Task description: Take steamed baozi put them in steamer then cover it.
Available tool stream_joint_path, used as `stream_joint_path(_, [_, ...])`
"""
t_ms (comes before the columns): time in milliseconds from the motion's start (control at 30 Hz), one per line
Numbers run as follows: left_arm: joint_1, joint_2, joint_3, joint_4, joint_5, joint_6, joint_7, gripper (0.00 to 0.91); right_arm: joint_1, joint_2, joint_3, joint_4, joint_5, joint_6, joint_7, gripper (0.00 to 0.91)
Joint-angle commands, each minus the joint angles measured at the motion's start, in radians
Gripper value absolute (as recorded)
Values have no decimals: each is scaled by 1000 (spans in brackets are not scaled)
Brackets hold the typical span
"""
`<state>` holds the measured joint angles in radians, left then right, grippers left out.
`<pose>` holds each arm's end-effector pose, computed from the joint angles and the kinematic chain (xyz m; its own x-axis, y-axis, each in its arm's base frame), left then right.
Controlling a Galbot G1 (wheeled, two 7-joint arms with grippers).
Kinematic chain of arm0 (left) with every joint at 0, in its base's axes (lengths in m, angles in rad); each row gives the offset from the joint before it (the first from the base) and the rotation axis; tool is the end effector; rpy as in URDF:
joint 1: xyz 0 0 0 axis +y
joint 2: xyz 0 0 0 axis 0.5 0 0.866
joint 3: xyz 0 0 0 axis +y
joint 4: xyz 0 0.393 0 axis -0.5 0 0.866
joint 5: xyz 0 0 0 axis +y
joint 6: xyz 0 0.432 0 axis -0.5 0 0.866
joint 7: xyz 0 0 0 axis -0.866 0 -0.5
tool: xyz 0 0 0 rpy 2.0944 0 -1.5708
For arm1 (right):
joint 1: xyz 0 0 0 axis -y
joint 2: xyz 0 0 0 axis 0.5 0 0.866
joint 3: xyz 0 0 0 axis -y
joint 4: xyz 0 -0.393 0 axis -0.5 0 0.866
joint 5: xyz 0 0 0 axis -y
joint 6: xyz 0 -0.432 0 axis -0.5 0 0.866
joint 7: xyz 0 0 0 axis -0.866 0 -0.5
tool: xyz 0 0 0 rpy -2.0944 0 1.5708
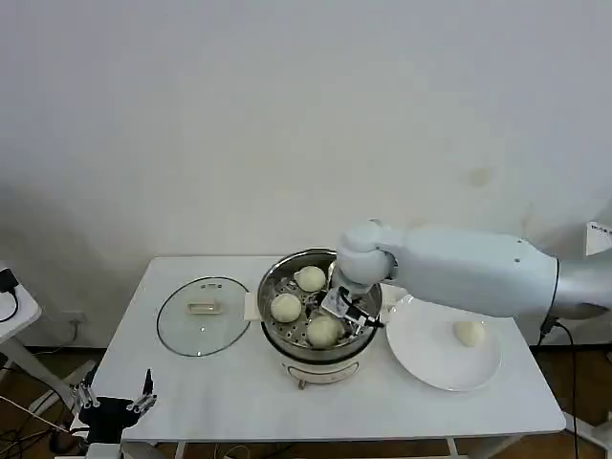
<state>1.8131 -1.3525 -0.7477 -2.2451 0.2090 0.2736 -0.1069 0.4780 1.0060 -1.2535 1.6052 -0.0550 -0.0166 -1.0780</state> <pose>0.1650 0.0999 -0.3031 -0.9361 -0.2585 0.2385 -0.0996 0.8452 0.5251 0.5410 0.1546 -0.1132 -0.1422 -0.2190 0.9653 -0.4901 -0.8317 -0.2608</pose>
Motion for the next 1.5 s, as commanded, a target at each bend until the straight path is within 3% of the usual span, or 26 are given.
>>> stream_joint_path(33, [-2,2,3,2,0,1,0,907,17,-23,27,1,14,-5,9,907])
stream_joint_path(200, [-13,14,6,7,-5,3,2,907,39,-86,105,-41,48,-57,33,907])
stream_joint_path(300, [-16,20,11,8,-6,2,2,907,53,-141,142,-76,40,-174,73,907])
stream_joint_path(367, [-19,22,18,11,-5,1,2,907,73,-180,144,-104,41,-201,70,907])
stream_joint_path(567, [-37,37,35,16,-4,2,4,907,88,-331,138,-136,85,-228,35,907])
stream_joint_path(867, [-37,48,55,24,-2,-2,4,907,-29,-525,142,-145,25,-203,-13,907])
stream_joint_path(967, [-36,48,56,18,-1,-1,4,907,-92,-546,144,-172,-33,-178,-20,907])
stream_joint_path(1200, [-31,44,49,17,-3,-1,2,907,-316,-560,340,-224,-62,-185,-2,907])
stream_joint_path(1500, [-21,54,28,24,-7,-1,3,907,-611,-514,568,-325,-143,-179,17,907])
